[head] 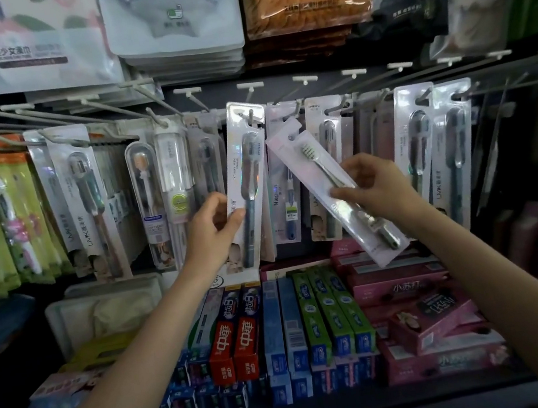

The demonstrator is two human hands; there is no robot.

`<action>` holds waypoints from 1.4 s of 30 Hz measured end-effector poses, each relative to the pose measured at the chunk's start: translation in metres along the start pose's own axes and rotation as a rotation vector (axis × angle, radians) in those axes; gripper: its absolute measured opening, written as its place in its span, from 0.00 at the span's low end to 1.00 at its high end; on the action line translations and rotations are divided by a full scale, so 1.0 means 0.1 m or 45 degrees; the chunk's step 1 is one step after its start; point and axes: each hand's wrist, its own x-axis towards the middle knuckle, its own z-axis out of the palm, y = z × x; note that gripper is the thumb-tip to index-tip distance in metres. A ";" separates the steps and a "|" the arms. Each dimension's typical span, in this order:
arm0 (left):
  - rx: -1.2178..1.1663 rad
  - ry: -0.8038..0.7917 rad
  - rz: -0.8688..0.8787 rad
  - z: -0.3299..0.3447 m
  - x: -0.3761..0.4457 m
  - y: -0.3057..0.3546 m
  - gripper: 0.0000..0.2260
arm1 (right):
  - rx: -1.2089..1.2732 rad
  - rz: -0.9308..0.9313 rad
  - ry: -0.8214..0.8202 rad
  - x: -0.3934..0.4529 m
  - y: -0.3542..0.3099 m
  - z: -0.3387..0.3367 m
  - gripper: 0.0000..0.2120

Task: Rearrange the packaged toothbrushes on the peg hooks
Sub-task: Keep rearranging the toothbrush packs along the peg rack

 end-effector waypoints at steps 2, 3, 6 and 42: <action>-0.011 0.015 0.001 0.01 0.00 0.01 0.06 | 0.044 0.011 -0.041 -0.04 0.02 -0.01 0.13; -0.018 0.021 0.005 0.02 0.00 0.02 0.05 | 0.070 0.008 -0.050 -0.06 0.02 -0.03 0.12; -0.018 0.050 -0.003 0.07 -0.02 0.02 0.03 | 0.134 0.000 -0.019 -0.12 0.04 -0.09 0.11; -0.065 -0.049 0.166 2.10 0.28 0.82 0.03 | -0.151 0.295 0.646 0.19 1.14 -1.79 0.10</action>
